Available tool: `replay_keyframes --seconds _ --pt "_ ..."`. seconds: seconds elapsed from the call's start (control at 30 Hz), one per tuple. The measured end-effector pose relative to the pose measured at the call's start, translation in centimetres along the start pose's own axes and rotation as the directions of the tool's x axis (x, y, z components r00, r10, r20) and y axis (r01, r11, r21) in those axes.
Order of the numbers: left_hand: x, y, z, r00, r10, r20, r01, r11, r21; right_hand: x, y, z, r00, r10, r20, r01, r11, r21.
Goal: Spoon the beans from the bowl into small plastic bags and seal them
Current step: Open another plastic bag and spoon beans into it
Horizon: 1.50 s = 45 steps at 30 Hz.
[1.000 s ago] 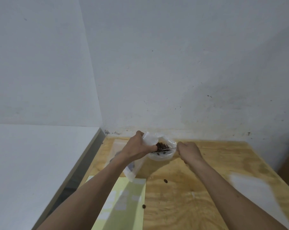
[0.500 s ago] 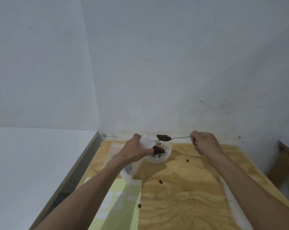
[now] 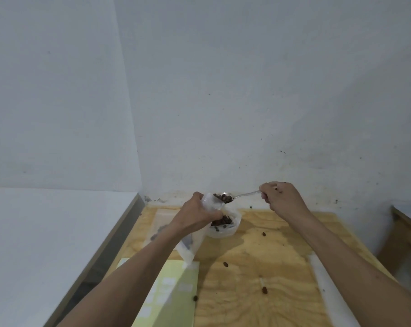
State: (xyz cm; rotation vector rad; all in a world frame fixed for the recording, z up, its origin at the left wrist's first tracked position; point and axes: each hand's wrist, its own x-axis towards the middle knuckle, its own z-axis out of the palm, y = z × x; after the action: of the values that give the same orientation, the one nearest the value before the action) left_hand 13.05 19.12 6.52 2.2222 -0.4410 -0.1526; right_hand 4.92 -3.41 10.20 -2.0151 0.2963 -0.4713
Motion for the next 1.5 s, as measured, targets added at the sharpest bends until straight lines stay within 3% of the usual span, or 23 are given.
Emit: replay_keyframes --seconds 0.17,0.4,0.57,0.77,0.9,1.07,1.17,1.27,1.37,1.5 --pt "0.3 -0.1 -0.1 1.0 -0.004 -0.006 0.004 1.0 -0.03 -0.1 0.2 0.2 1.0 -0.002 -0.021 0.002 1.0 0.006" --pt "0.5 -0.4 -0.1 1.0 -0.004 -0.026 0.003 1.0 -0.025 0.4 1.2 0.0 0.982 0.182 -0.05 -0.173 0.975 0.142" --pt "0.8 -0.8 -0.6 0.999 -0.01 -0.049 0.009 1.0 -0.023 0.2 2.5 1.0 0.996 0.077 -0.037 -0.081 0.991 -0.108" --pt "0.8 -1.1 -0.5 0.999 -0.022 -0.049 0.02 0.999 -0.039 0.4 4.0 4.1 0.995 -0.098 0.02 0.098 0.92 -0.38" --pt "0.8 -1.4 -0.6 0.998 -0.029 -0.051 0.027 0.999 -0.046 0.3 4.3 5.0 0.985 -0.161 0.054 0.167 0.86 -0.482" --pt "0.9 -1.7 -0.8 0.998 -0.025 -0.051 0.023 0.999 -0.031 -0.1 4.3 5.6 0.973 -0.193 0.127 0.228 0.711 -0.665" --pt "1.0 -1.8 -0.8 0.998 -0.031 -0.048 0.03 0.999 -0.025 -0.1 4.4 6.7 0.988 -0.089 0.129 0.147 0.812 -0.564" --pt "0.9 -2.0 -0.8 0.999 -0.03 -0.035 0.03 0.999 -0.016 0.3 5.0 7.8 0.988 0.143 0.06 -0.122 0.953 -0.276" --pt "0.7 -2.2 -1.2 0.999 -0.032 -0.03 0.031 0.999 -0.016 0.4 5.2 7.4 0.963 0.267 0.03 -0.262 0.958 -0.113" --pt "0.8 -2.3 -1.8 0.998 -0.042 -0.054 0.041 0.999 -0.006 0.4 4.4 5.1 0.962 0.273 0.027 -0.273 0.962 -0.007"
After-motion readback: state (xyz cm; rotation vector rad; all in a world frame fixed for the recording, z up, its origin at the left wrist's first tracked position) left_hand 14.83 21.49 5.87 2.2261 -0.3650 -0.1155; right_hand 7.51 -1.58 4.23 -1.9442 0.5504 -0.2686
